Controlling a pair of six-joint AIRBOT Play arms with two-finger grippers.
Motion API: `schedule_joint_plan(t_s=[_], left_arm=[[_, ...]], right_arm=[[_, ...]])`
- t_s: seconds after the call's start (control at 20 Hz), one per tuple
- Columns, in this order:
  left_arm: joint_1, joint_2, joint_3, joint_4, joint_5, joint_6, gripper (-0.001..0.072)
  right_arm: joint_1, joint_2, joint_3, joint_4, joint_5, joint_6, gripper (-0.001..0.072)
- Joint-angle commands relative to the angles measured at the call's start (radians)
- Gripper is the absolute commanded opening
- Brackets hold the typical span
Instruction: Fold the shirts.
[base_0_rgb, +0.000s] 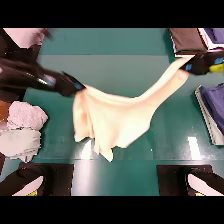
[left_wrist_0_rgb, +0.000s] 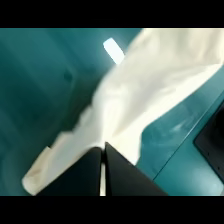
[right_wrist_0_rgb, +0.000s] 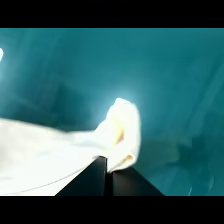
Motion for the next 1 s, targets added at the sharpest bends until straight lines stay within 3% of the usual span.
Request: schedule_joint_plan(t_s=[0.0, 0.1, 0.2, 0.25, 0.3, 0.45, 0.5, 0.75, 0.95], left_arm=[[-0.106, -0.095, -0.257, 0.0, 0.248, 0.058, 0.0027], [-0.103, -0.176, -0.281, 0.007, 0.323, 0.055, 0.0028], [-0.071, -0.212, -0.269, 0.006, 0.311, 0.053, 0.0032], [-0.047, -0.21, -0.252, 0.006, 0.284, 0.053, 0.0237], [-0.011, -0.21, -0.215, 0.006, 0.219, 0.053, 0.0526], [0.127, -0.182, -0.084, 0.007, -0.059, 0.052, 0.0542], [0.172, -0.157, -0.063, 0.013, -0.091, 0.052, 0.0542], [0.247, -0.075, -0.218, 0.14, -0.105, 0.047, 0.0542], [0.247, -0.076, -0.469, 0.082, 0.103, 0.048, 0.0544]], right_arm=[[0.0, -0.045, -0.155, -0.04, -0.053, 0.002, 0.0015], [0.0, -0.073, -0.198, -0.04, -0.094, 0.002, 0.0014], [0.0, -0.093, -0.216, -0.039, -0.097, 0.002, 0.0014], [0.0, -0.102, -0.214, -0.039, -0.094, 0.002, 0.0014], [0.0, -0.11, -0.205, -0.041, -0.094, 0.002, 0.0014], [0.0, -0.103, -0.185, -0.041, -0.097, 0.002, 0.0014], [-0.001, -0.093, -0.185, -0.042, -0.106, 0.002, 0.0014], [-0.013, -0.053, -0.185, -0.047, -0.134, 0.002, 0.0015], [-0.012, -0.054, -0.187, -0.045, -0.146, 0.002, 0.0014]])
